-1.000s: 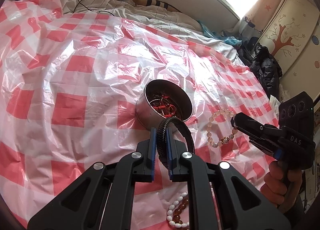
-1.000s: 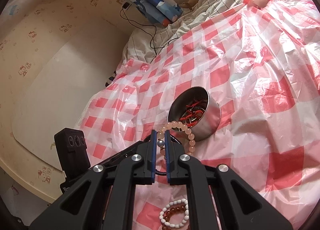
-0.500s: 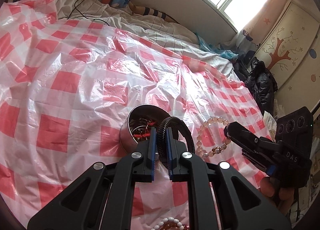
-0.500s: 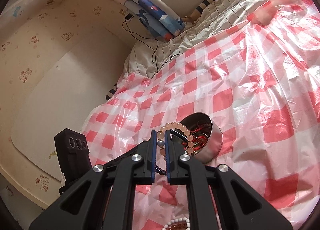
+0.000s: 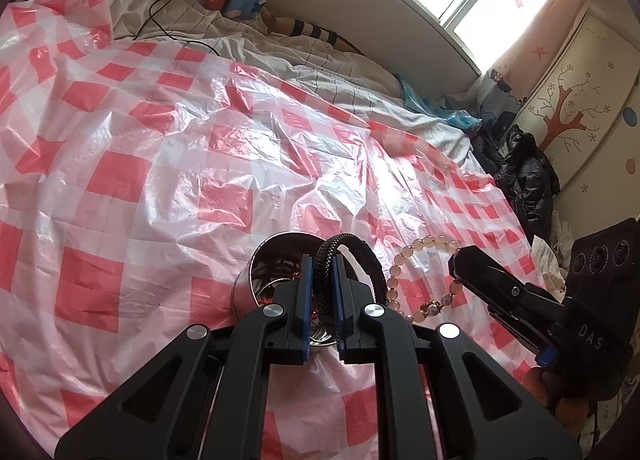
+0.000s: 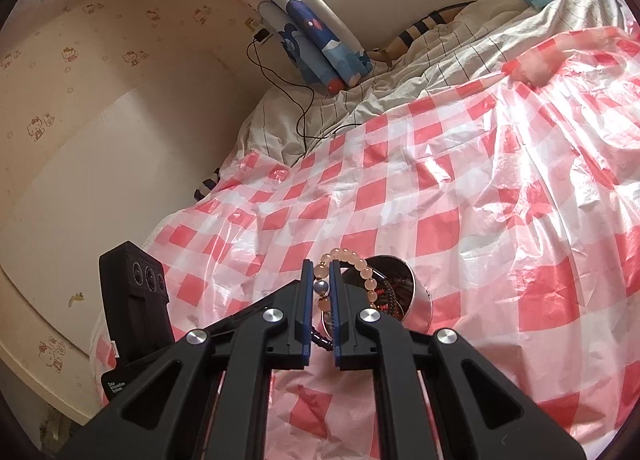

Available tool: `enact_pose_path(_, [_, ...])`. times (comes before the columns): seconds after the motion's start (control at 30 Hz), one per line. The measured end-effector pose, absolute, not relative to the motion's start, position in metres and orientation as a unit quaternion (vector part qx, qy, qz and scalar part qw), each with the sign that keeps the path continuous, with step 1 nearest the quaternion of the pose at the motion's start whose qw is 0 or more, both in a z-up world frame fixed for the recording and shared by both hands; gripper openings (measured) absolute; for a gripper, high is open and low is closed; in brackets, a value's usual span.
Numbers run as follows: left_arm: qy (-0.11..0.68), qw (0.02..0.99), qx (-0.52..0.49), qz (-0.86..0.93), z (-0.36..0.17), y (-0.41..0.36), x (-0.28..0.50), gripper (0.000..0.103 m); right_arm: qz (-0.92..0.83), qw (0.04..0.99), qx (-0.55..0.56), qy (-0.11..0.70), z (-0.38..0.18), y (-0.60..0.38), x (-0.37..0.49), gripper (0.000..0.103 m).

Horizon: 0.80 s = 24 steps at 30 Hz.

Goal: Organize jewelry
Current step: 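Carry both bracelets over the silver tin and open both tools, then bring both open tools back to the white and amber bead bracelets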

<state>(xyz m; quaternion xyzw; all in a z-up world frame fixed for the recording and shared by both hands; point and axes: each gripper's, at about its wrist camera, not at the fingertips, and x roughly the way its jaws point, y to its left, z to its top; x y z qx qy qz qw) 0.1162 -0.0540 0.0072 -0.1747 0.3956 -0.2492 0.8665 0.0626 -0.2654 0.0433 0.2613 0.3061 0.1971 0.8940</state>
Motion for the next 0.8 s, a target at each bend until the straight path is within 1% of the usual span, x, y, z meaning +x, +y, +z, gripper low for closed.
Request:
enact_pose_path(0.07, [0.397, 0.869, -0.171, -0.242, 0.001, -0.056, 0.121, 0.009, 0.196, 0.898, 0.237, 0.314, 0.04, -0.255, 0.073, 0.01])
enact_pose_path(0.1, [0.403, 0.869, -0.163, -0.235, -0.003, -0.058, 0.124, 0.009, 0.185, 0.9, 0.214, 0.332, 0.037, -0.248, 0.079, 0.016])
enact_pose_path(0.13, [0.411, 0.871, -0.152, -0.224, -0.008, -0.061, 0.126, 0.009, 0.164, 0.902, 0.192, 0.351, 0.031, -0.242, 0.084, 0.033])
enact_pose_path(0.17, [0.416, 0.873, -0.143, -0.211, -0.012, -0.061, 0.126, 0.009, 0.157, 0.9, 0.19, 0.359, 0.025, -0.24, 0.085, 0.035])
enact_pose_path(0.2, [0.419, 0.875, -0.138, -0.199, -0.013, -0.061, 0.127, 0.009, 0.161, 0.895, 0.192, 0.368, 0.021, -0.239, 0.086, 0.035])
enact_pose_path(0.27, [0.416, 0.878, -0.139, -0.191, -0.008, -0.057, 0.126, 0.011, 0.155, 0.899, 0.192, 0.361, 0.023, -0.241, 0.082, 0.035])
enact_pose_path(0.4, [0.391, 0.894, -0.124, -0.181, 0.009, -0.053, 0.114, 0.02, 0.151, 0.906, 0.207, 0.337, 0.035, -0.253, 0.07, 0.04])
enact_pose_path(0.53, [0.382, 0.906, -0.074, -0.166, 0.016, -0.06, 0.102, 0.022, 0.139, 0.895, 0.235, 0.353, 0.026, -0.267, 0.065, 0.048])
enact_pose_path(0.67, [0.365, 0.918, -0.031, -0.153, 0.022, -0.065, 0.085, 0.028, 0.126, 0.885, 0.256, 0.368, 0.019, -0.275, 0.063, 0.049])
enact_pose_path(0.8, [0.347, 0.927, 0.011, -0.14, 0.029, -0.07, 0.068, 0.034, 0.124, 0.888, 0.251, 0.366, 0.025, -0.272, 0.054, 0.053])
